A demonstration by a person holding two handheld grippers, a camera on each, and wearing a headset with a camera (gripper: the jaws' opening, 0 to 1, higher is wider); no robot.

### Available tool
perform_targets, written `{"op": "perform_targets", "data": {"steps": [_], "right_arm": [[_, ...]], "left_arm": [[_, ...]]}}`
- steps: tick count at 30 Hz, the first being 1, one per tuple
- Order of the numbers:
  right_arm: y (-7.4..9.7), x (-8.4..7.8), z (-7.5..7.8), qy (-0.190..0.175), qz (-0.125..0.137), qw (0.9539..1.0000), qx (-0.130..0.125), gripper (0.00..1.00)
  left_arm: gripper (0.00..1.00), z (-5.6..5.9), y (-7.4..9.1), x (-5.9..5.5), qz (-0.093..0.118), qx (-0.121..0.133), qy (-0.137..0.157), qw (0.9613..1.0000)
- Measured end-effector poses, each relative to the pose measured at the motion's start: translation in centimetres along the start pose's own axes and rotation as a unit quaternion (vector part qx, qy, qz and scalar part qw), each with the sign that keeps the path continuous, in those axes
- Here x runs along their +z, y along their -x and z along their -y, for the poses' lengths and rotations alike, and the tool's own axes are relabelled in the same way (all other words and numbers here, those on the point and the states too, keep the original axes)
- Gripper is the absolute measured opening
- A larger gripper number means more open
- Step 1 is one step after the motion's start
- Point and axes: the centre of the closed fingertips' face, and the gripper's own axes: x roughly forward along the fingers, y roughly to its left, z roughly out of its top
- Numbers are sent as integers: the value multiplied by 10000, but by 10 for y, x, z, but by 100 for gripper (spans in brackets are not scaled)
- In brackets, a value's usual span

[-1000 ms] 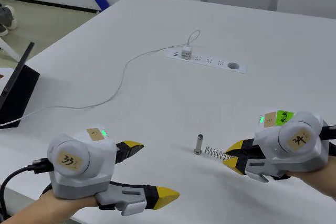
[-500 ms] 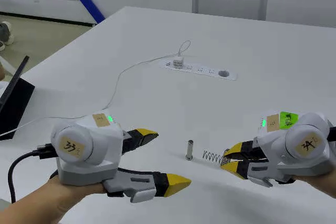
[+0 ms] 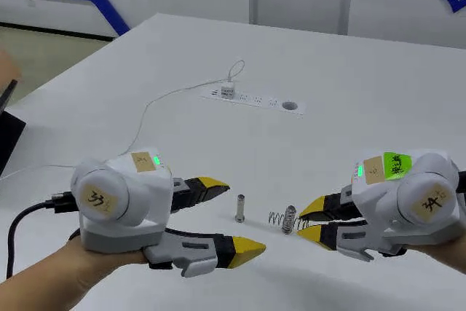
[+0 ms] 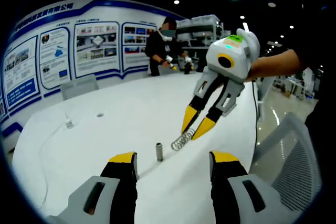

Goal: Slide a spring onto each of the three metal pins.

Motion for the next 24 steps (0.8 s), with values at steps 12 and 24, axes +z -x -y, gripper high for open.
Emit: {"op": "perform_targets", "data": {"steps": [12, 24], "right_arm": [[13, 12, -14, 296, 176, 9993, 176, 11], [16, 19, -28, 327, 251, 9984, 378, 11]], "left_arm": [[48, 18, -7, 4, -121, -180, -300, 9993], [37, 32, -16, 5, -257, -390, -679, 9966]]}}
